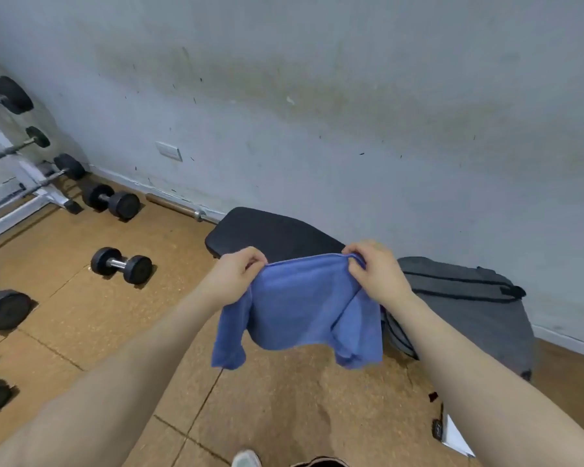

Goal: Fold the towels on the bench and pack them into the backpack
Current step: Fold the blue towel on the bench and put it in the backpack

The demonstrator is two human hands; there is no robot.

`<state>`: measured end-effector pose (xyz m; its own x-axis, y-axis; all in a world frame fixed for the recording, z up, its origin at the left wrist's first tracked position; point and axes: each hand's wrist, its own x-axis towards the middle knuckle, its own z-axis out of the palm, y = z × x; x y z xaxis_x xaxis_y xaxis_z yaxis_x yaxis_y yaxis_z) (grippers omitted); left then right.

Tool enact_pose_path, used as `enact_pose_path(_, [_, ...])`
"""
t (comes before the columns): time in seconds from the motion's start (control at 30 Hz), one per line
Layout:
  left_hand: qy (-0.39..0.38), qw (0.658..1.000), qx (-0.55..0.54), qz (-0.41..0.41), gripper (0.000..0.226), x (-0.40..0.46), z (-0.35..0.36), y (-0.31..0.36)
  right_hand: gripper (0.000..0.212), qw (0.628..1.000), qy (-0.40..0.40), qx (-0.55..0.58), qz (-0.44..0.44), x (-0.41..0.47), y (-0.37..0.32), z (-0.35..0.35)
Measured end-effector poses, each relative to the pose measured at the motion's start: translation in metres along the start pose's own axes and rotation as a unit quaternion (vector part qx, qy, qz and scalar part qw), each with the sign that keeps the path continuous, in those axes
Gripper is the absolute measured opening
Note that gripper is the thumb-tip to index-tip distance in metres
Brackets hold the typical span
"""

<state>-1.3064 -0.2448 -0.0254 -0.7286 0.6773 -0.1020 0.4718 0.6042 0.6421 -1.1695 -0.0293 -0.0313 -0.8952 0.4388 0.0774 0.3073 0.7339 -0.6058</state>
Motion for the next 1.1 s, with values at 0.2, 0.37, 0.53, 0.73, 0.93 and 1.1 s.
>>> enact_pose_path(0.2, [-0.002, 0.984, 0.179, 0.026, 0.023, 0.091, -0.02, -0.031, 0.026, 0.982, 0.02, -0.164, 0.091, 0.052, 0.014, 0.018])
enact_pose_path(0.37, [0.099, 0.991, -0.039, -0.085, 0.021, 0.139, -0.013, -0.05, 0.02, 0.971, 0.057, -0.156, 0.173, 0.084, 0.047, 0.04])
enact_pose_path(0.53, [0.099, 0.971, -0.117, -0.185, 0.024, 0.178, -0.006, -0.081, 0.03, 0.951, -0.012, 0.023, 0.309, 0.114, 0.089, 0.058])
enact_pose_path(0.73, [0.054, 0.985, 0.048, -0.159, 0.017, 0.245, 0.003, -0.127, 0.027, 0.935, -0.03, 0.094, 0.342, 0.18, 0.123, 0.081])
enact_pose_path(0.93, [-0.033, 0.98, 0.145, -0.134, 0.024, 0.354, 0.06, -0.202, 0.02, 0.933, -0.128, -0.003, 0.336, 0.25, 0.196, 0.156])
enact_pose_path(1.1, [-0.095, 0.974, 0.178, -0.103, 0.021, 0.448, 0.135, -0.289, 0.025, 0.909, -0.177, -0.105, 0.362, 0.304, 0.277, 0.251])
